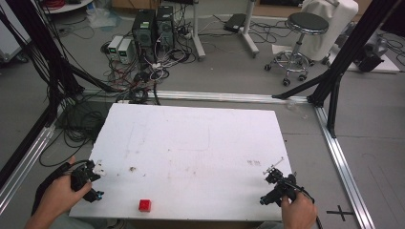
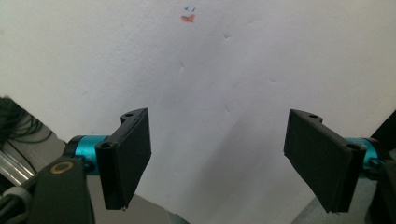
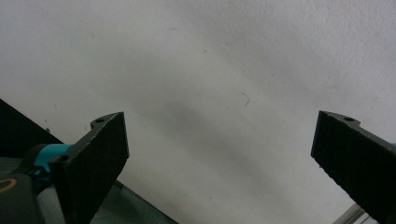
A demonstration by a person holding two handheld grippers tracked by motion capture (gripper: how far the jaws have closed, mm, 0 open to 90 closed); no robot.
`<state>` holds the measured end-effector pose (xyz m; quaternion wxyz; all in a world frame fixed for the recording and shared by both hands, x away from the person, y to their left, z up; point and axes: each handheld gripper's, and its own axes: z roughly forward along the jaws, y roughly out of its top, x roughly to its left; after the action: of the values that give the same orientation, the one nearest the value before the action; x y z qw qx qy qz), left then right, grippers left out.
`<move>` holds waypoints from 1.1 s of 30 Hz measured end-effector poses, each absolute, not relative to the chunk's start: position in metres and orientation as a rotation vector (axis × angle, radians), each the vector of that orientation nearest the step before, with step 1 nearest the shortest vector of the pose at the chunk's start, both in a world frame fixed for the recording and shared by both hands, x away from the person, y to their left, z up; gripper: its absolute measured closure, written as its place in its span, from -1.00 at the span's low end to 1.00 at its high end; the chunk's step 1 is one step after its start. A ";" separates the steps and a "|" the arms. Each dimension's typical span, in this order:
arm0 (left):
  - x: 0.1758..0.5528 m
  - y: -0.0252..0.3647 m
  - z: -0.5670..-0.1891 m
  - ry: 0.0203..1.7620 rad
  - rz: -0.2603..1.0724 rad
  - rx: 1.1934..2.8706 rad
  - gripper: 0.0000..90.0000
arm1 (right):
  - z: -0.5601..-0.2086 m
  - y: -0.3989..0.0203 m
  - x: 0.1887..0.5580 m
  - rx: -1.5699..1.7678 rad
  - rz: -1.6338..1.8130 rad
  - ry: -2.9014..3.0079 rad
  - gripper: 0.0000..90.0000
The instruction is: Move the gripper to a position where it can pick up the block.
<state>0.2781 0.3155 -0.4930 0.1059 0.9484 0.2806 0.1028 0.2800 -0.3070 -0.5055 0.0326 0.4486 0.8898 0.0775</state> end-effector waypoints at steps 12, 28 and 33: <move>0.282 0.311 -0.488 0.480 0.280 2.882 -0.48 | -0.505 -0.306 0.280 1.377 0.258 2.741 -0.93; 0.278 0.297 -0.477 0.183 0.278 2.923 -0.49 | -0.505 -0.305 0.281 1.376 0.260 2.746 -0.93; 0.275 0.285 -0.473 0.121 0.279 2.938 -0.49 | -0.505 -0.305 0.281 1.378 0.259 2.747 -0.93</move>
<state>0.2745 0.2853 -0.4732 0.0936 0.9903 0.0408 0.0939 0.2808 -0.3050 -0.5053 0.0287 0.4464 0.8904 0.0841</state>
